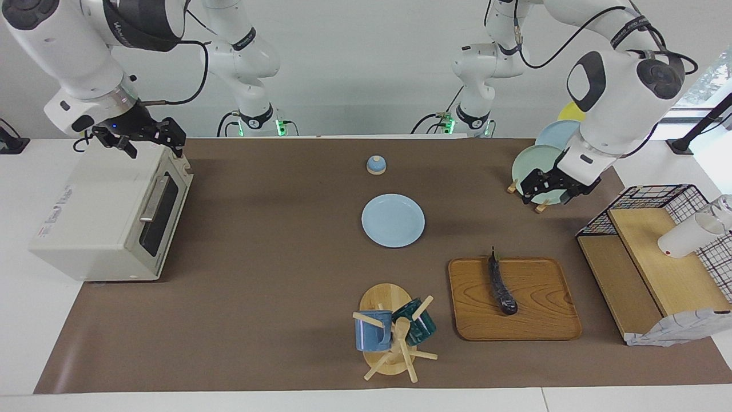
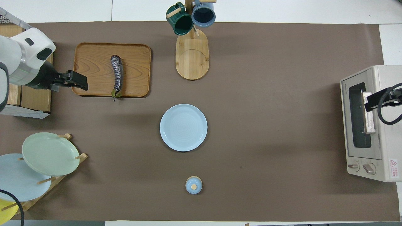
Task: Put eggplant into oven
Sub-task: 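Reach the left gripper to the eggplant on the wooden tray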
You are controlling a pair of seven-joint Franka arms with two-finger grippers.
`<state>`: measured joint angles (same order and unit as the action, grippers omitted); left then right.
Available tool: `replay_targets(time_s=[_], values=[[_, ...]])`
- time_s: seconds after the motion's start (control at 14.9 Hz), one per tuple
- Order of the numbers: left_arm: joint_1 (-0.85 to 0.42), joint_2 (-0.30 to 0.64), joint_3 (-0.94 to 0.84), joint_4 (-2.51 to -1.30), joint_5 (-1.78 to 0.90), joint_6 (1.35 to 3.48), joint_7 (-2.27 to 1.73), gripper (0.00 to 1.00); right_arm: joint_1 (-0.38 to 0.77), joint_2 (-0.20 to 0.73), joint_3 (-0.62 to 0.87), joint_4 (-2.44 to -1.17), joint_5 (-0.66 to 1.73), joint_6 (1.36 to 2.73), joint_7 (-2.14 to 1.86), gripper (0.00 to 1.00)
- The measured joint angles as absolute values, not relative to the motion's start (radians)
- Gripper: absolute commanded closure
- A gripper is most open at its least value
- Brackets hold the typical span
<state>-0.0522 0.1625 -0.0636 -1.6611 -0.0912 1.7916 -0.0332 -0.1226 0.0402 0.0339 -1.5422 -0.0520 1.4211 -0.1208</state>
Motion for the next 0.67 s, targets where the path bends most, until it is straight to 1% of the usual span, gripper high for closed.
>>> replay_targets(time_s=[0.2, 0.67], values=[[-0.057, 0.205, -0.063, -1.661, -0.107, 1.837, -0.034, 0.00, -0.123, 0.040, 0.034, -1.542, -0.052, 1.421, -0.121, 0.00], [-0.086, 0.270, -0.064, -1.661, -0.107, 1.939, -0.034, 0.00, -0.123, 0.040, 0.034, -1.542, -0.052, 1.421, -0.121, 0.00]])
